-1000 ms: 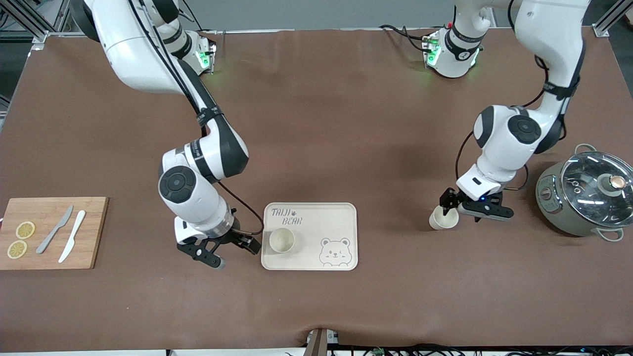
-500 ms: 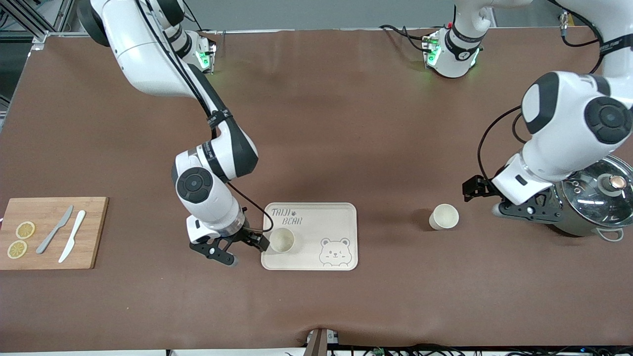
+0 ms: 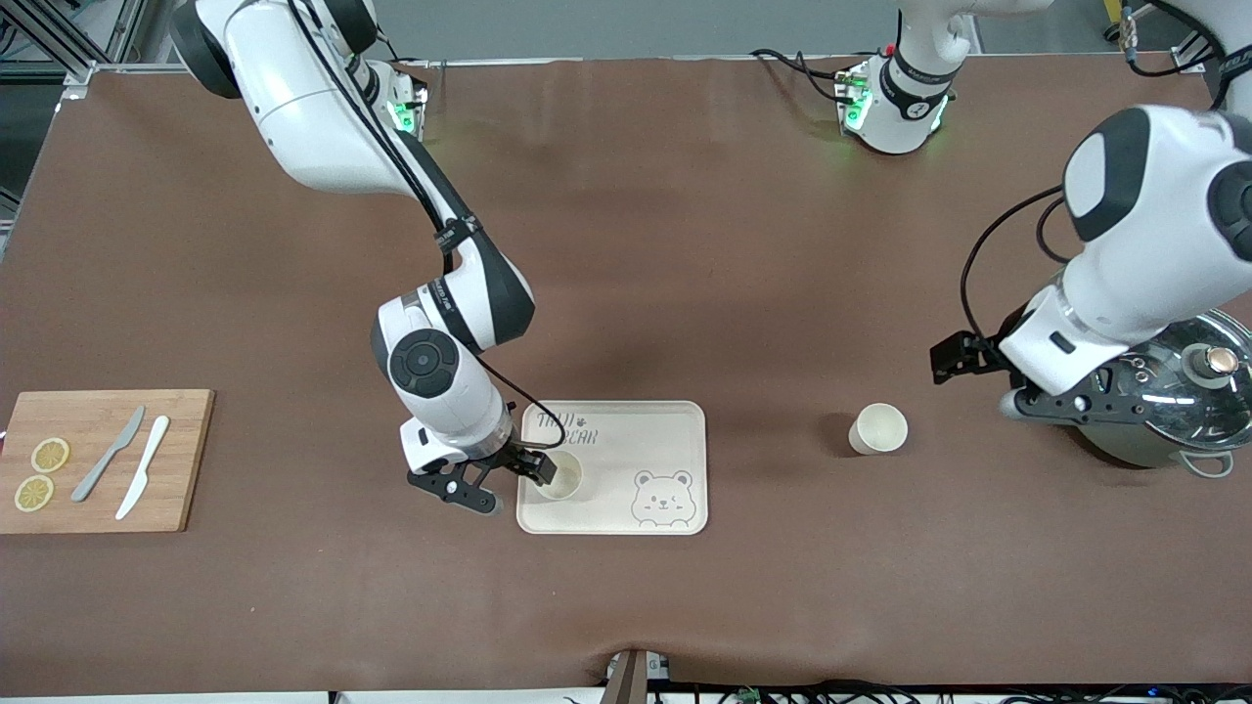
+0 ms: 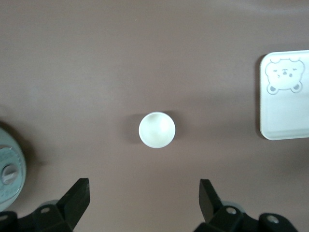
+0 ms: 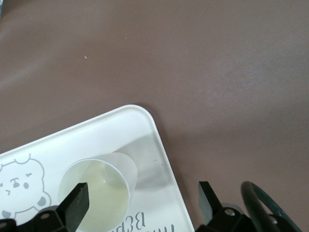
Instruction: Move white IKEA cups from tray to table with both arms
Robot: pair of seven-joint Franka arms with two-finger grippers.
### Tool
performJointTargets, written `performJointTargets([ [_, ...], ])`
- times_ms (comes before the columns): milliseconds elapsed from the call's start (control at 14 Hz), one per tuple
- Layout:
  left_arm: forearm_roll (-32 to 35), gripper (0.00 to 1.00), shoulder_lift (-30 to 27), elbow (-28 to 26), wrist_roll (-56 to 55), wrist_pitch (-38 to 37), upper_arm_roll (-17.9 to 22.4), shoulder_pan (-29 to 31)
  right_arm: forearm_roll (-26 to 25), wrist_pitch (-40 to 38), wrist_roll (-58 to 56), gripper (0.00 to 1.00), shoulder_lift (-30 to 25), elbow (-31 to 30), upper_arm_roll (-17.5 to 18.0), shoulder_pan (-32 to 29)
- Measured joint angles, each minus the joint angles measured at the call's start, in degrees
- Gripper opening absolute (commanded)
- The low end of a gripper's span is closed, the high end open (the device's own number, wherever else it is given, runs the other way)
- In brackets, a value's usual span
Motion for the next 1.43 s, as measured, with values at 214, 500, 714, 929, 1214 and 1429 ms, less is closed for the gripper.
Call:
performJointTargets([
  [214,0.0,1.0,-4.3,3.0,0.0,-8.7,0.0,0.0,-0.2,0.0,0.2,1.0,0.6,0.0,-0.1,0.1],
  [500,0.0,1.0,-7.0,3.9,0.0,-13.7,0.0,-0.2,-0.3,0.0,0.3,1.0,1.6,0.0,-0.2,0.1],
  [714,0.0,1.0,-7.2,3.9,0.0,-14.9,-0.1,-0.2,-0.3,1.3,0.3,1.0,2.0,0.0,-0.2,0.1],
  [929,0.0,1.0,-7.2,3.9,0.1,-15.0,-0.1,-0.2,-0.3,3.5,0.3,1.0,3.0,0.0,-0.2,0.1],
  [1214,3.5,1.0,-7.0,3.9,2.8,-15.1,-0.4,-0.3,-0.3,4.4,0.4,1.0,3.7,0.0,-0.2,0.1],
  [1429,4.0,1.0,-6.2,3.8,2.9,-15.0,-0.9,-0.6,-0.3,4.7,0.4,1.0,4.1,0.0,-0.2,0.1],
])
